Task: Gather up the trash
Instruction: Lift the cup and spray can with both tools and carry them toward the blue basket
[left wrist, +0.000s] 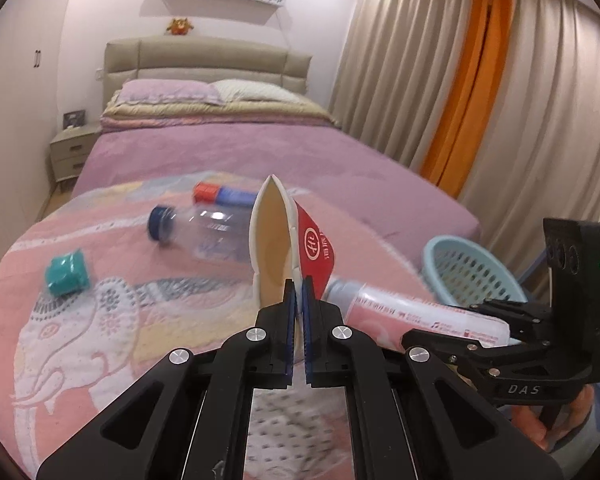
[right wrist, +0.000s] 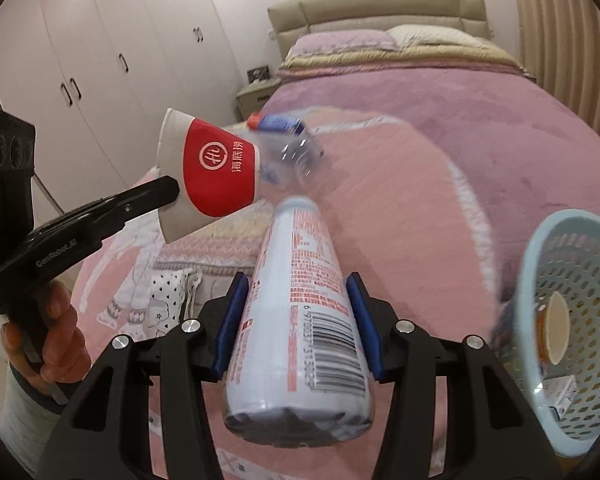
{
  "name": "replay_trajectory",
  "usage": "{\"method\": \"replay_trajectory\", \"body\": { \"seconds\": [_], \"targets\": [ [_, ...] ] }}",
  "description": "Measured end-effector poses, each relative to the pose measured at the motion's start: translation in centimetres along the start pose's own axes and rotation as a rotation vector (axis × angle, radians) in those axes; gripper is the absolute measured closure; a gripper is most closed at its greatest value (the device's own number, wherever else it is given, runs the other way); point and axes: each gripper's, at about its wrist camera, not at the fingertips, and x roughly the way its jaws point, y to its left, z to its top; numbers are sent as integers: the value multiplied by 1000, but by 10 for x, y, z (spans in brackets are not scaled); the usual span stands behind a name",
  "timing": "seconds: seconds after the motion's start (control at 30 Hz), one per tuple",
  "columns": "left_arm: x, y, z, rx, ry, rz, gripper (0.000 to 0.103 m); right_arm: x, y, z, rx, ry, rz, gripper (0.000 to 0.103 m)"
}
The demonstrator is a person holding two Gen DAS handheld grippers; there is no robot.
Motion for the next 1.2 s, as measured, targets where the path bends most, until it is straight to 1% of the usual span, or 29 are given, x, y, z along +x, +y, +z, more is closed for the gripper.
{"method": "replay_trajectory", "body": {
  "seconds": [0.1, 0.2, 0.3, 0.4, 0.43, 0.5, 0.6, 0.67, 0.7, 0.73, 0.8, 0.87, 0.9, 0.97, 1.0, 1.03, 1.07, 1.2],
  "targets": [
    [-3, -18, 9, 29, -24, -4, 101, -20, -12, 5, 24, -51, -5, 56],
    [-1, -36, 15, 58, -34, 2, 102, -21, -21, 5, 35, -37, 5, 56],
    [4, -48, 12, 74, -23, 0, 102, -15, -21, -3, 20, 27, 6, 56],
    [6, -50, 7, 74, -11, -4, 101, -13, -21, -10, 8, 77, 4, 56],
    [7, -49, 5, 62, -6, -17, 101, -7, -21, -14, 3, 115, 6, 56],
    [7, -45, 3, 31, -8, -44, 101, -1, -20, -18, -15, 155, 5, 56],
    [3, -43, 0, 28, -16, -41, 101, 11, -13, -19, -65, 221, -12, 56],
    [0, -41, -1, 23, -20, -41, 101, 19, -10, -18, -81, 267, 4, 55],
    [-1, -40, -2, 19, -21, -44, 101, 24, -10, -17, -76, 294, 15, 54],
    [-2, -39, -2, 14, -20, -47, 101, 27, -11, -16, -74, 304, 22, 50],
    [-3, -37, -2, 13, -18, -47, 101, 34, -9, -11, -88, 321, 33, 45],
    [-6, -38, -2, 19, -19, -44, 101, 40, -8, -3, -78, 343, 45, 42],
    [-6, -37, -1, 21, -20, -43, 101, 43, -9, 0, -65, 351, 60, 37],
    [-7, -37, 0, 22, -21, -44, 101, 47, -8, 6, -67, 363, 68, 37],
    [-6, -38, 0, 23, -18, -44, 101, 47, -8, 8, -77, 361, 62, 39],
    [-6, -38, -1, 25, -18, -42, 101, 46, -8, 9, -89, 354, 40, 50],
    [-5, -39, 0, 27, -16, -42, 101, 45, -9, 8, -95, 348, 33, 58],
    [3, -47, 2, 25, -5, -54, 101, 30, -27, 9, -34, 294, 65, 58]
  ]
}}
